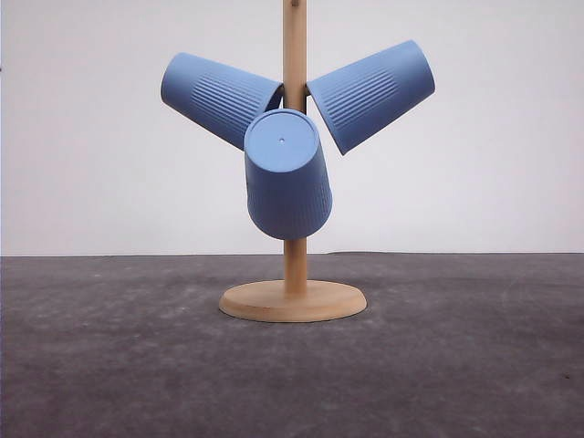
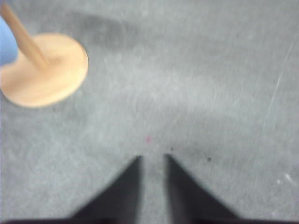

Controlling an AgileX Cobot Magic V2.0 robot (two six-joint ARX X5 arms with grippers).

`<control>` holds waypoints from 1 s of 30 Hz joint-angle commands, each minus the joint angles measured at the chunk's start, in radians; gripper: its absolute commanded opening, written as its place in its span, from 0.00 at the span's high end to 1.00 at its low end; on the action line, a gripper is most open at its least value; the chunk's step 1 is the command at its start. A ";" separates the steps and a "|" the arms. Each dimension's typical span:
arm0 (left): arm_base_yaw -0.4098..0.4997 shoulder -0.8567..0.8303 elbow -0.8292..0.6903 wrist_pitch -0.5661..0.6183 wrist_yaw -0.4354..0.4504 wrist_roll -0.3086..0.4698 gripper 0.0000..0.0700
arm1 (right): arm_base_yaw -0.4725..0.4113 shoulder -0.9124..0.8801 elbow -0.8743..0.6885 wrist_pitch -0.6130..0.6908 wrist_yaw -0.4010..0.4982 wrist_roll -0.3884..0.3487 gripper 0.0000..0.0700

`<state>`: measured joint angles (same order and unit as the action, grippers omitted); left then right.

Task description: Place three cups

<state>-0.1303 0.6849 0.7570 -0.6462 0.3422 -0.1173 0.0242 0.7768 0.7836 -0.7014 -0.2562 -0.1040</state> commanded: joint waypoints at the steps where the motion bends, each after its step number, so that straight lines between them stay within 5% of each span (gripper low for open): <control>1: -0.001 0.000 0.010 0.017 0.007 0.026 1.00 | 0.000 -0.003 0.009 0.024 0.003 -0.001 1.00; 22: 0.000 -0.024 0.001 -0.005 0.001 0.031 1.00 | 0.000 -0.003 0.009 0.021 -0.001 -0.010 1.00; 30: 0.050 -0.309 -0.313 0.330 -0.013 0.087 1.00 | 0.000 -0.003 0.010 0.021 -0.001 -0.010 1.00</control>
<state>-0.0841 0.4021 0.4727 -0.3522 0.3337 -0.0482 0.0242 0.7700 0.7826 -0.6880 -0.2573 -0.1078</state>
